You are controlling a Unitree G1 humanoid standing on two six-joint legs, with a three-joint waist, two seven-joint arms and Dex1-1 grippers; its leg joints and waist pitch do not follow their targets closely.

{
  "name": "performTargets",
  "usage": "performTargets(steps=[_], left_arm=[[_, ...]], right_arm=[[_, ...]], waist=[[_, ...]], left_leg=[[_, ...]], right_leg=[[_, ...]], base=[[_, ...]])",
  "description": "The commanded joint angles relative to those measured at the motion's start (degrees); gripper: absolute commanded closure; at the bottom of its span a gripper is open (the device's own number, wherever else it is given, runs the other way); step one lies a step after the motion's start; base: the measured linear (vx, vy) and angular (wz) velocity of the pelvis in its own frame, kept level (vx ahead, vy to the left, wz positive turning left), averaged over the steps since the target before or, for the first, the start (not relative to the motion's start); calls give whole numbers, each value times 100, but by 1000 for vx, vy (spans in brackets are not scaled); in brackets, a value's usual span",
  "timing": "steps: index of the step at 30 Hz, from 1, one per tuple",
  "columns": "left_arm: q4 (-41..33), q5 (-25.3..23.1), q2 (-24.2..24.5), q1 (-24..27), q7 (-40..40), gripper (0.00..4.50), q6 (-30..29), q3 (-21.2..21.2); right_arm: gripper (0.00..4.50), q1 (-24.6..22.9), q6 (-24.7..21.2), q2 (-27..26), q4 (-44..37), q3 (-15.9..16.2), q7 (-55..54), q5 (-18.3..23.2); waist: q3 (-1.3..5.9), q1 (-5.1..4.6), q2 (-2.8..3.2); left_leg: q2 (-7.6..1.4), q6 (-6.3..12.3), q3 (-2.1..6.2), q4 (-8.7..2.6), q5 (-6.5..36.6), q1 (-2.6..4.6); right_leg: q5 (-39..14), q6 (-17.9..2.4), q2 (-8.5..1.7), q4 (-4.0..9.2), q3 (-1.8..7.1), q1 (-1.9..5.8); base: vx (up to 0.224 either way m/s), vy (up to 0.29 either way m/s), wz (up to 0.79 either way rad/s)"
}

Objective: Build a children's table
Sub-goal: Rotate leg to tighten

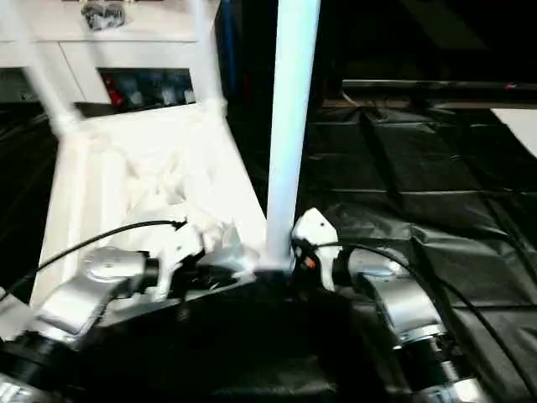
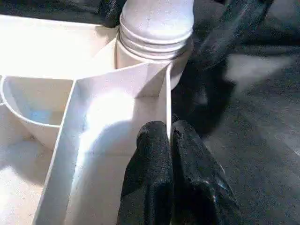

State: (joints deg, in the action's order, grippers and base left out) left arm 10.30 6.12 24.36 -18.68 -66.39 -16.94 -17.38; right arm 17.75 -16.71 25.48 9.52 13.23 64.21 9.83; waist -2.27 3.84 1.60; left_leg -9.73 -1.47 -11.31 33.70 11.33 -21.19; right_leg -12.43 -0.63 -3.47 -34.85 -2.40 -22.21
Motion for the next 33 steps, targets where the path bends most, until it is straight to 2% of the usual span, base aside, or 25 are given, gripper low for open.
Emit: performTargets(steps=[1, 2, 3, 5, 7, 8, 12, 13, 15, 18, 27, 29, 30, 31, 33], left_arm=[[-62, 194, 66, 24, -369, 450, 35, -144], [-67, 208, 89, 26, -409, 450, 24, -140], [-72, 229, 126, 26, -478, 450, 4, -140], [-78, 258, 185, 22, -586, 450, -1, -157], [-64, 268, 193, 15, -607, 450, 31, -160], [-57, 276, 188, 13, -614, 450, 43, -151], [-33, 287, 168, 1, -597, 450, 72, -117], [-27, 290, 170, 0, -597, 450, 76, -116], [-19, 290, 171, 5, -590, 450, 87, -113], [-14, 264, 165, 35, -537, 450, 107, -95], [17, 185, -61, 94, -39, 450, 73, 64], [59, 134, -189, 62, 211, 450, 33, 100], [77, 107, -271, 40, 361, 450, -11, 119], [99, 83, -350, 17, 496, 450, -43, 136], [131, 37, -501, -17, 742, 450, -79, 151]], right_arm=[[46, -16, 111, 42, -139, 194, 365, 146], [56, -6, 139, 52, -132, 207, 373, 143], [67, 17, 225, 35, -90, 215, 357, 129], [80, 47, 343, -9, -17, 235, 351, 124], [98, 53, 349, -26, 4, 274, 393, 121], [98, 50, 354, -45, 8, 299, 412, 105], [135, 33, 348, -74, 5, 354, 491, 89], [142, 29, 353, -62, 13, 365, 518, 96], [163, 17, 375, -39, 30, 390, 545, 112], [180, -31, 402, -11, 43, 412, 555, 133], [234, -296, 363, -280, 140, 278, 113, 161], [237, -362, 405, -420, 214, 236, -129, 146], [238, -390, 452, -514, 277, 211, -318, 98], [239, -403, 449, -601, 336, 186, -523, 42], [243, -409, 459, -773, 444, 139, -847, -29]], waist=[[301, 17, -33], [290, 19, -24], [278, 13, -40], [251, 0, -36], [241, -6, -36], [247, -5, -34], [265, -7, -39], [274, -8, -96], [284, 10, -61], [286, 26, -75], [259, 26, -72], [239, 11, -70], [226, -3, -50], [217, -30, -70], [200, -51, -69]], left_leg=[[-389, 559, 163, -340, 597, 64], [-395, 495, 162, -349, 730, 75], [-403, 448, 162, -359, 826, 81], [-404, 256, 173, -391, 1113, 105], [-403, 187, 175, -404, 1191, 113], [-406, 123, 171, -405, 1245, 140], [-395, 149, 175, -396, 1034, 104], [-393, 194, 167, -387, 945, 100], [-394, 257, 170, -371, 801, 93], [-390, 343, 162, -356, 725, 87], [-392, 224, 172, -384, 973, 101], [-393, 142, 183, -409, 1171, 116], [-389, 82, 185, -417, 1301, 124], [-380, 28, 189, -422, 1417, 127], [-373, -14, 199, -432, 1525, 128]], right_leg=[[256, -1529, -482, 310, 254, 248], [-44, -1517, -487, 340, 255, 235], [-218, -1506, -489, 354, 257, 225], [-810, -1417, -494, 405, 271, 206], [-988, -1368, -493, 425, 279, 202], [-1072, -1330, -487, 433, 288, 187], [-760, -1348, -488, 397, 285, 219], [-641, -1355, -486, 386, 282, 228], [-468, -1386, -495, 356, 280, 231], [-350, -1415, -497, 347, 274, 236], [-862, -1305, -499, 400, 280, 223], [-1217, -1237, -497, 440, 283, 210], [-1437, -1199, -503, 464, 288, 196], [-1698, -1140, -508, 491, 289, 194], [-2067, -1032, -516, 535, 293, 176]], base=[[0, 0, 0], [0, 0, 0], [0, 0, 0], [0, 0, 0], [0, 0, 0], [0, 0, 0], [0, 0, 0], [0, 0, 0], [0, 0, 0], [0, 0, 0], [0, 0, 0], [0, 0, 0], [0, 0, 0], [0, 0, 0], [0, 0, 0]])
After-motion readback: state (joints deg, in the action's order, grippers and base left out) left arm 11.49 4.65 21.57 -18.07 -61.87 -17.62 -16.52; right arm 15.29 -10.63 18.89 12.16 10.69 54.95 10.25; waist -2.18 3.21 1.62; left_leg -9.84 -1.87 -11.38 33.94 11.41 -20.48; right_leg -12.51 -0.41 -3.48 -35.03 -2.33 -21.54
